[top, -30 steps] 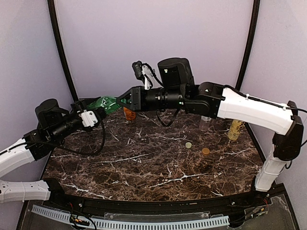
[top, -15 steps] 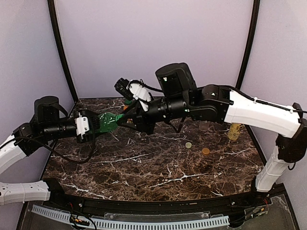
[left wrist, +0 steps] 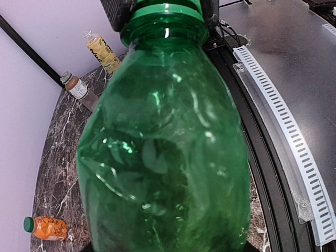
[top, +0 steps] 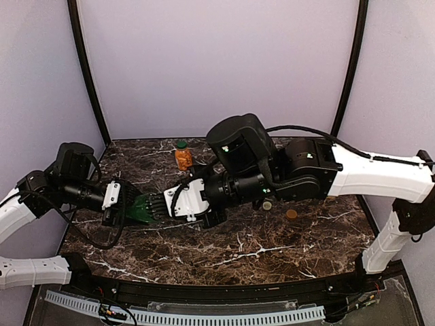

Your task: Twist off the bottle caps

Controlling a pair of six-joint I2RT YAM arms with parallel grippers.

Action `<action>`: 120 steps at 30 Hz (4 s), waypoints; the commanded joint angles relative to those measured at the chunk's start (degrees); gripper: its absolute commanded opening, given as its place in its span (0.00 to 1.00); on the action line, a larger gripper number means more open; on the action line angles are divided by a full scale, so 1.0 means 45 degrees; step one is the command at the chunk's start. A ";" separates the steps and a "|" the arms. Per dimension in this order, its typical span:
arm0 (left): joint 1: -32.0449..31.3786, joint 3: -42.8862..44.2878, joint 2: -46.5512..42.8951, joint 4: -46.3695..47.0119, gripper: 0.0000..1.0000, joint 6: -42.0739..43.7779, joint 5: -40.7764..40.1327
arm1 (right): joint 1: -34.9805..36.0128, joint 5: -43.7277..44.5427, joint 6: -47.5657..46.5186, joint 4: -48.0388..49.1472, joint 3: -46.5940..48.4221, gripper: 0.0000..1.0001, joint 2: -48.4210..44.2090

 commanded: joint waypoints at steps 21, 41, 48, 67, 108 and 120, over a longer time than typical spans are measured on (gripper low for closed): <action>-0.0141 0.0039 -0.0139 0.0051 0.01 -0.0086 0.0944 | 0.0564 0.1031 -0.3840 0.2012 -0.1373 0.62 -0.0419; -0.0131 -0.2009 -0.0462 0.8917 0.01 -0.0213 -0.6853 | -0.2517 0.0827 1.4675 0.5237 -0.1197 0.85 -0.1431; -0.0141 -0.2454 -0.0287 0.9801 0.01 0.1056 -0.8432 | -0.2853 0.1486 1.7540 0.5125 -0.0889 0.75 -0.0660; -0.0135 -0.2517 -0.0281 0.9835 0.01 0.1214 -0.8119 | -0.3100 0.0245 1.7771 0.4764 0.0215 0.34 0.0838; -0.0141 -0.0538 -0.0169 -0.0687 0.01 0.1359 0.0456 | 0.0226 0.0483 -0.4171 0.0430 -0.1345 0.00 -0.0512; -0.0141 -0.0627 -0.0414 -0.0335 0.01 0.1101 0.0399 | 0.0231 0.1279 -0.4176 0.2522 -0.2403 0.57 -0.0937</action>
